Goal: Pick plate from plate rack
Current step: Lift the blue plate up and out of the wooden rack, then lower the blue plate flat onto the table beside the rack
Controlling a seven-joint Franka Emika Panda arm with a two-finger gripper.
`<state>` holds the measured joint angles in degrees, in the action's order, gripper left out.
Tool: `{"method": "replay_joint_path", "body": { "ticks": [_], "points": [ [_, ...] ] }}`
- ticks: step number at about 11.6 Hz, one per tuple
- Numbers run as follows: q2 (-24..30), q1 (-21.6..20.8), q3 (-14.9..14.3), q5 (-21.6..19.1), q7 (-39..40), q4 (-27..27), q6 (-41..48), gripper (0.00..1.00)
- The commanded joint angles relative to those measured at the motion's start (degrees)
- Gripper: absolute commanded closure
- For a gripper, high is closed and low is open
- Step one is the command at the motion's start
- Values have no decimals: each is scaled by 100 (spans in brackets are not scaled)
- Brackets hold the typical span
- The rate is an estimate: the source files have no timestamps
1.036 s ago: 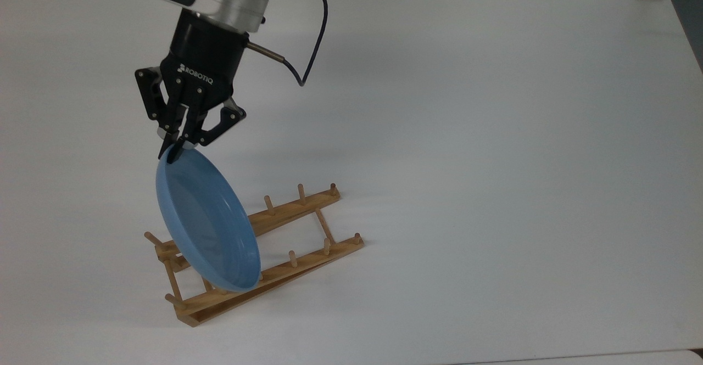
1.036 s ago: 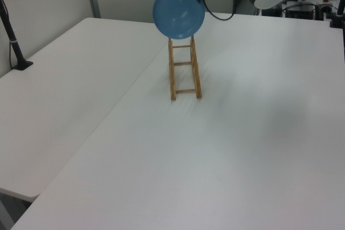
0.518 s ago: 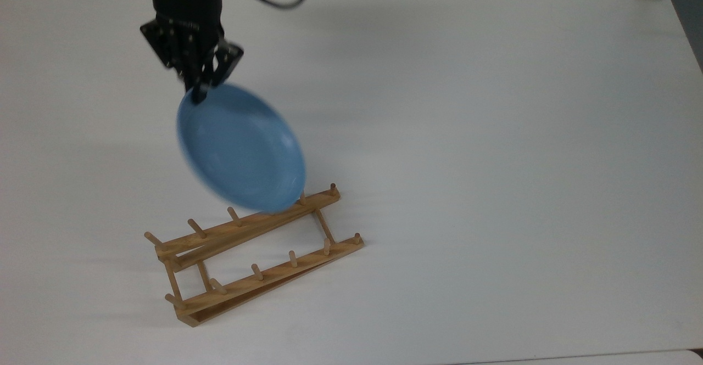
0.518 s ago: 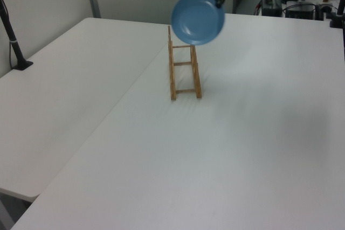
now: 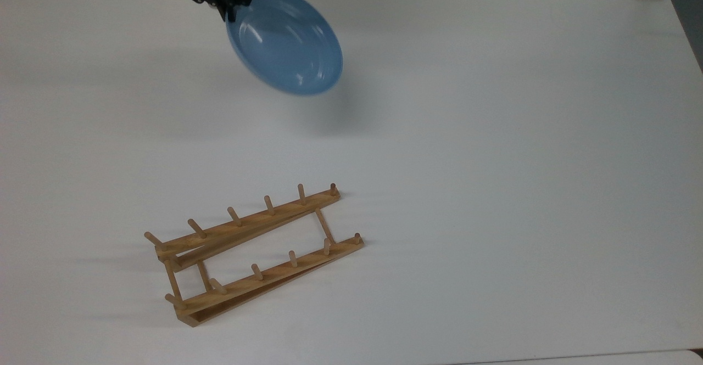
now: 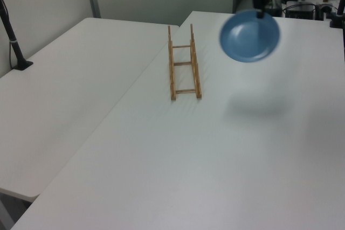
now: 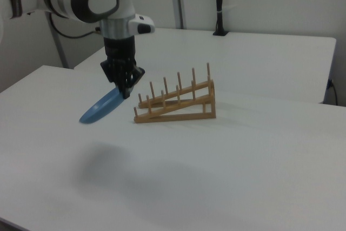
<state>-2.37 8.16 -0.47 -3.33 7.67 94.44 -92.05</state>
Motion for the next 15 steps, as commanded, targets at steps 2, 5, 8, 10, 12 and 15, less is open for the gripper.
{"method": "replay_joint_path", "body": {
  "ticks": [2,5,8,10,12,15],
  "points": [
    [18,423,-128,-588,1989,627,259,98],
    [-27,581,-286,-1073,2731,1251,-179,98],
    [-70,564,-278,-1099,2731,1769,-1100,98],
    [-280,529,-278,-1205,2670,1955,-1664,98],
    [-588,511,-278,-1520,2608,1982,-2078,98],
    [-747,441,-260,-1530,2468,1973,-2316,98]
  ]
}}
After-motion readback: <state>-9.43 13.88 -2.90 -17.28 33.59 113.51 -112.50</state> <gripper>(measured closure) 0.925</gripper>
